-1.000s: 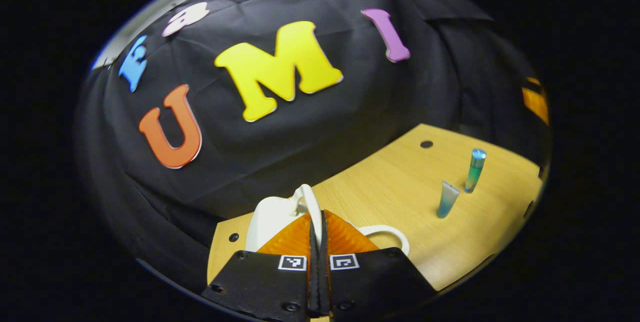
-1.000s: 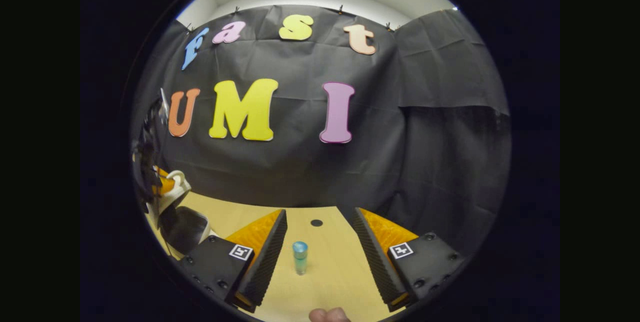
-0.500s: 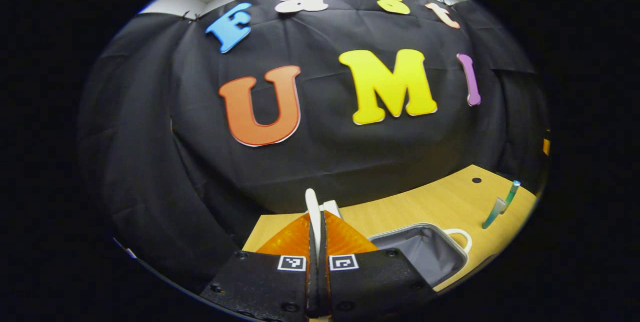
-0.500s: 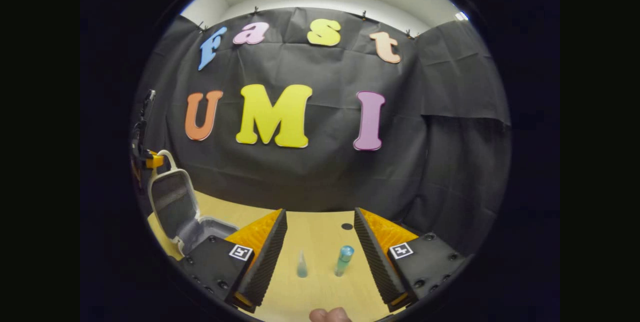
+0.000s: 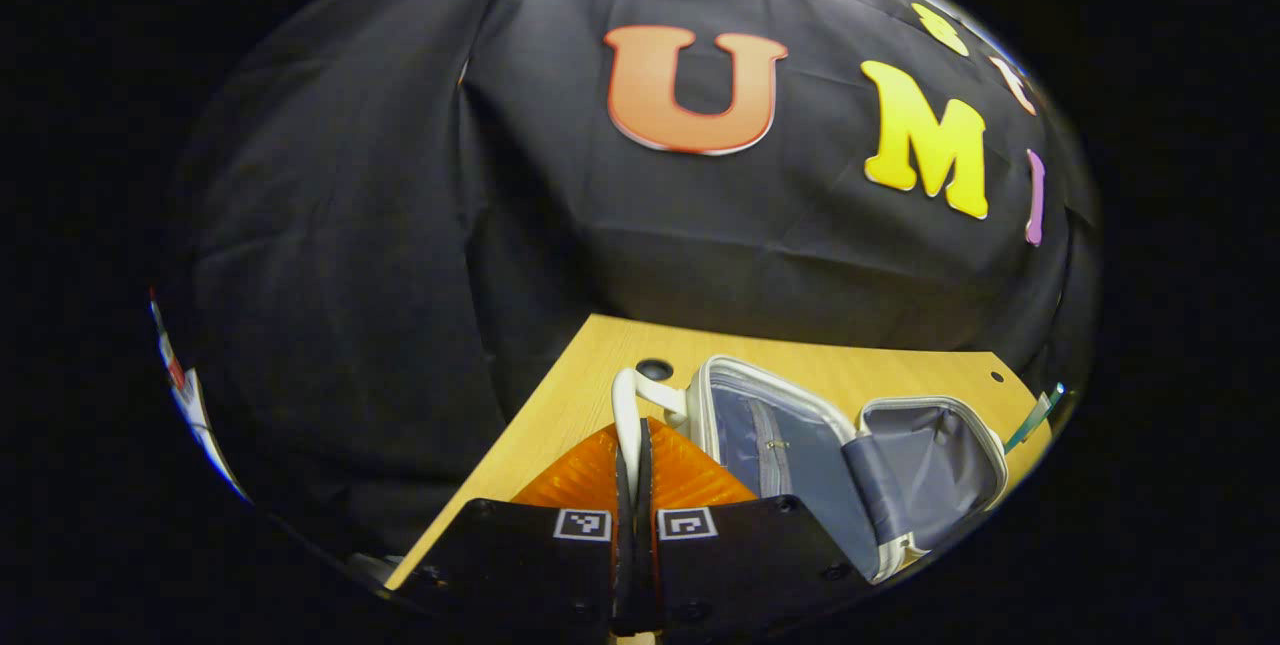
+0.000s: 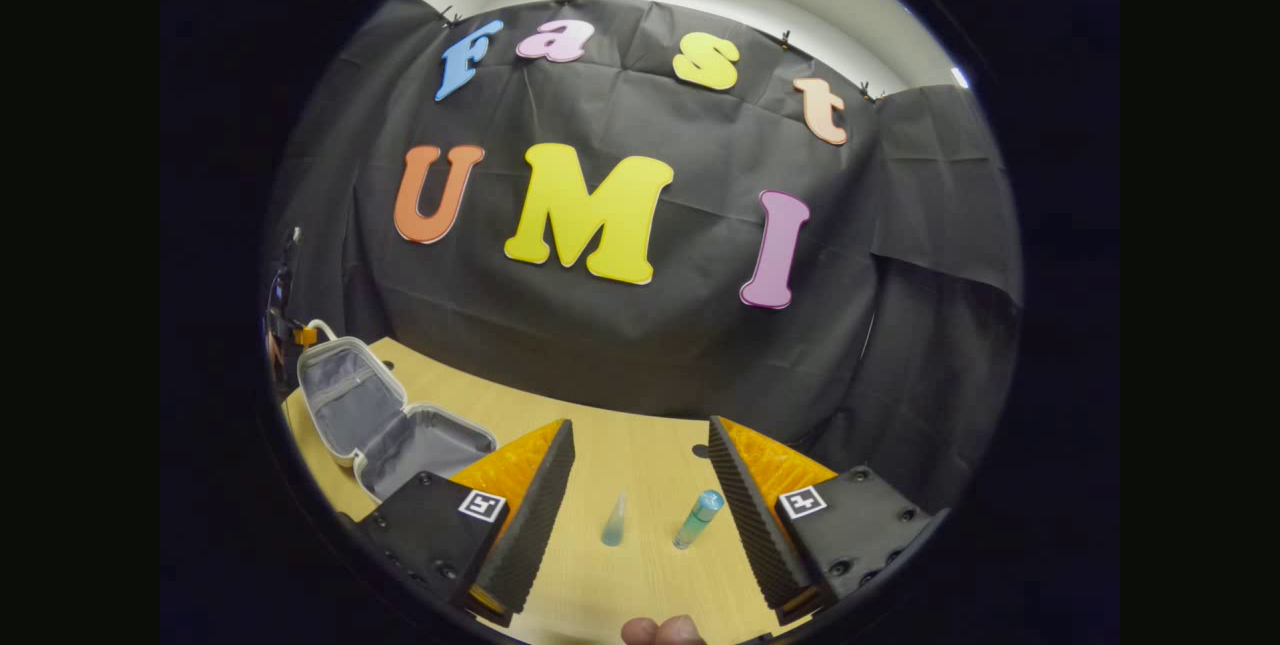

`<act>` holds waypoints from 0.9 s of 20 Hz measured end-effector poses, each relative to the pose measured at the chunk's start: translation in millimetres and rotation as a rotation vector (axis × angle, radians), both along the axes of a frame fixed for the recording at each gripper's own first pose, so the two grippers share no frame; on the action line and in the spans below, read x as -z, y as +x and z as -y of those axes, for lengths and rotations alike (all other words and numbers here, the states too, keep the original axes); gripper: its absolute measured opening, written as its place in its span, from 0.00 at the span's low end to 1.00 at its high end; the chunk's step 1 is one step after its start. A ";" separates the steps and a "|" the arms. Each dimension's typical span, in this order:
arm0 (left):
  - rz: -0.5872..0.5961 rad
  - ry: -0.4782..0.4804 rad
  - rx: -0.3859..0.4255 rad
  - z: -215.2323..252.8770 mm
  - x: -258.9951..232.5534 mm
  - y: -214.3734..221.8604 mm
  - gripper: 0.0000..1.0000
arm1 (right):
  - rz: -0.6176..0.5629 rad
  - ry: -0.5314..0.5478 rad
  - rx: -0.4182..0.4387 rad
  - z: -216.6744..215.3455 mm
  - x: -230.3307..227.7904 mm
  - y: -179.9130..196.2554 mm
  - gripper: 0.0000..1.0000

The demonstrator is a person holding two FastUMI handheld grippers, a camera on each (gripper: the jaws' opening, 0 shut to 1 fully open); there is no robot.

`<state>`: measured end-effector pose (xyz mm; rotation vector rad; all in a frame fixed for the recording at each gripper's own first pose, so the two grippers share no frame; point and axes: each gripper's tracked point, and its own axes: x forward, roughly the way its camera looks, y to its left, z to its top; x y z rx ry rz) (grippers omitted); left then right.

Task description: First open the suitcase, pack the skin care products into it, and then close the suitcase.

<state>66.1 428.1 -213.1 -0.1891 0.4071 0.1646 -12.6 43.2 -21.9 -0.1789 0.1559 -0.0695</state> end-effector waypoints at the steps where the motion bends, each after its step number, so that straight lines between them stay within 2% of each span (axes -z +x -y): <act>1: -0.030 -0.039 -0.007 -3.8 18.5 -0.6 0.03 | -0.006 -0.011 -0.008 -2.8 1.2 0.5 0.80; 4: -0.099 -0.114 -0.016 4.3 56.4 7.7 0.05 | -0.032 -0.038 -0.024 -10.4 10.8 2.3 0.80; 6: -0.138 -0.118 -0.008 6.3 73.4 5.9 0.07 | -0.044 -0.037 -0.033 -13.3 14.8 2.3 0.80; 8: -0.160 -0.096 -0.032 -3.6 79.1 -2.9 0.17 | -0.048 -0.030 -0.034 -14.1 17.7 0.7 0.80; 9: -0.152 -0.092 -0.038 -8.5 75.7 -4.6 0.15 | -0.049 -0.029 -0.031 -12.5 19.0 1.1 0.80; 10: -0.145 -0.095 -0.040 -9.4 71.7 -7.0 0.48 | -0.052 -0.025 -0.031 -10.7 20.4 1.0 0.80; 11: -0.130 -0.089 -0.046 -10.7 66.6 -7.5 0.31 | -0.054 -0.021 -0.029 -8.6 21.4 2.3 0.80; 12: -0.116 -0.085 -0.049 -10.0 59.1 -9.9 0.36 | -0.056 -0.018 -0.026 -6.0 23.1 3.3 0.80; 15: -0.062 -0.066 -0.021 8.4 24.5 -15.1 1.00 | -0.056 -0.001 -0.027 2.7 25.4 6.3 0.80; 18: 0.002 -0.010 0.037 45.0 -23.7 -23.3 1.00 | -0.062 0.011 -0.049 14.5 32.2 3.8 0.81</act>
